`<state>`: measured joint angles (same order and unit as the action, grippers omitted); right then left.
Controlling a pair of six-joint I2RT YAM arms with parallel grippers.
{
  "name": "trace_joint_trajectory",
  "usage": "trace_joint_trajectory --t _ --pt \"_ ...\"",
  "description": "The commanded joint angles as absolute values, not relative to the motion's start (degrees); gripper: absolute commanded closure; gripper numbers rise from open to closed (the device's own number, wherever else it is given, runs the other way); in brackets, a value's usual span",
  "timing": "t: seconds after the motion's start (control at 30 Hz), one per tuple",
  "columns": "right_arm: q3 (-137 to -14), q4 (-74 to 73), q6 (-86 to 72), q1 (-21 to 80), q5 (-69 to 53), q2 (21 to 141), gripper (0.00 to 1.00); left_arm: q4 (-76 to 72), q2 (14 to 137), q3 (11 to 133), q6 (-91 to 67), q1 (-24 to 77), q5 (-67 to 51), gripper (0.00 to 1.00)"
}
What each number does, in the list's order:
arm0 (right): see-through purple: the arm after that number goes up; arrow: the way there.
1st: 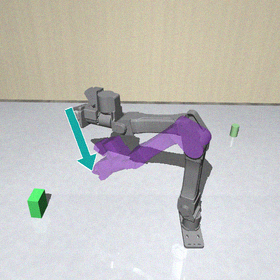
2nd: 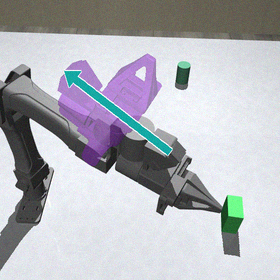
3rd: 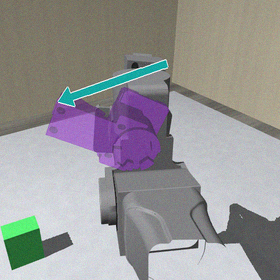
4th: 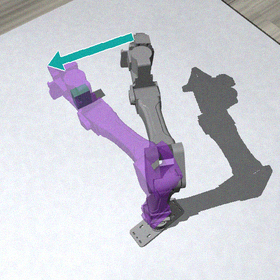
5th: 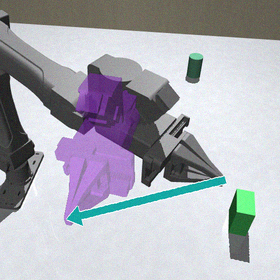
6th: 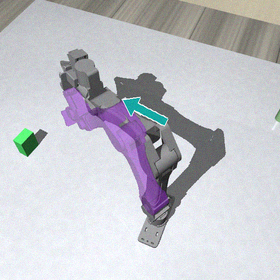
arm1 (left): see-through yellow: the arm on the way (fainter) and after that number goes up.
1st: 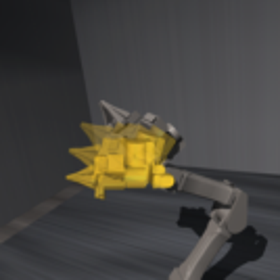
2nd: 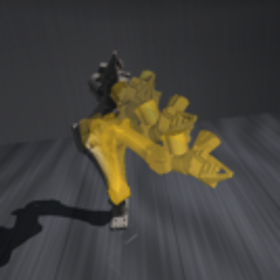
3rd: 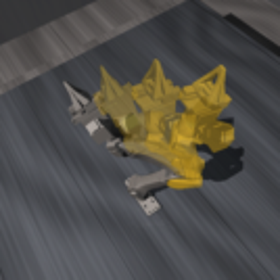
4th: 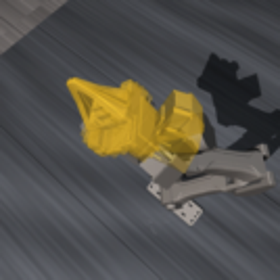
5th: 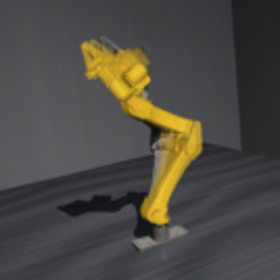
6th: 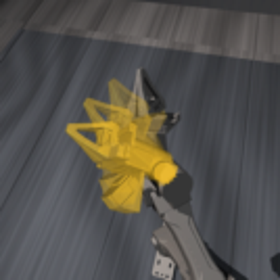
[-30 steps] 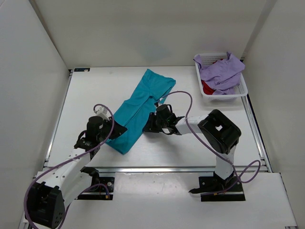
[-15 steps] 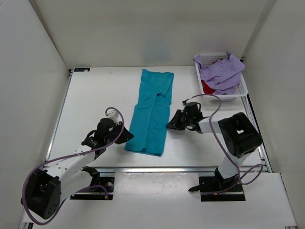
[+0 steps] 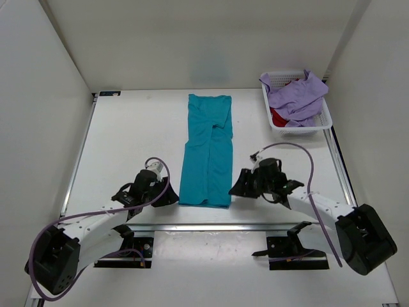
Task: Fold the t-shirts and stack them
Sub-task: Grab the bottom of the folded rectangular tshirt with both arms, then fold the folded rectangular tshirt in 1/3 of the way
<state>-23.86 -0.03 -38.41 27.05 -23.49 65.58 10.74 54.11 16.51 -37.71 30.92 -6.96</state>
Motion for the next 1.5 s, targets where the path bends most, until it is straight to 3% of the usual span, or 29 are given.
trace_joint_trajectory --t 0.0,0.23,0.43,0.53,0.63,0.9,1.07,1.23,1.47 --pt "-19.35 -1.77 -42.18 33.29 -21.18 64.25 0.58 8.79 55.36 15.21 -38.23 32.07 -8.35 0.41" --pt "-17.67 4.04 -46.49 37.26 -21.35 66.97 0.60 4.57 61.34 16.44 -39.20 34.89 -8.70 0.45" --pt "-16.79 8.79 -47.72 35.52 -21.10 69.16 0.75 2.90 62.58 15.91 -40.08 35.16 -10.28 0.61" --pt "-16.96 10.63 -47.73 35.42 -22.59 70.13 0.93 1.85 63.19 15.82 -41.13 36.56 -10.46 0.81" --pt "-16.44 10.47 -47.55 36.47 -21.89 68.30 1.00 2.71 61.27 15.03 -41.92 36.83 -10.64 0.99" --pt "-7.92 -2.36 -54.30 43.58 -17.49 48.72 1.00 15.37 40.72 7.75 -49.83 40.86 -13.00 1.00" --pt "-7.03 -8.69 -55.47 42.73 -17.93 40.61 1.00 18.98 33.06 6.84 -53.26 40.17 -15.04 1.00" --pt "-14.13 -11.41 -49.15 37.36 -20.56 42.35 1.00 19.69 39.27 18.08 -49.85 38.93 -14.33 1.00" --pt "-28.20 -12.22 -38.85 29.63 -23.72 56.74 1.00 15.04 52.54 29.69 -44.13 31.65 -16.61 1.00"
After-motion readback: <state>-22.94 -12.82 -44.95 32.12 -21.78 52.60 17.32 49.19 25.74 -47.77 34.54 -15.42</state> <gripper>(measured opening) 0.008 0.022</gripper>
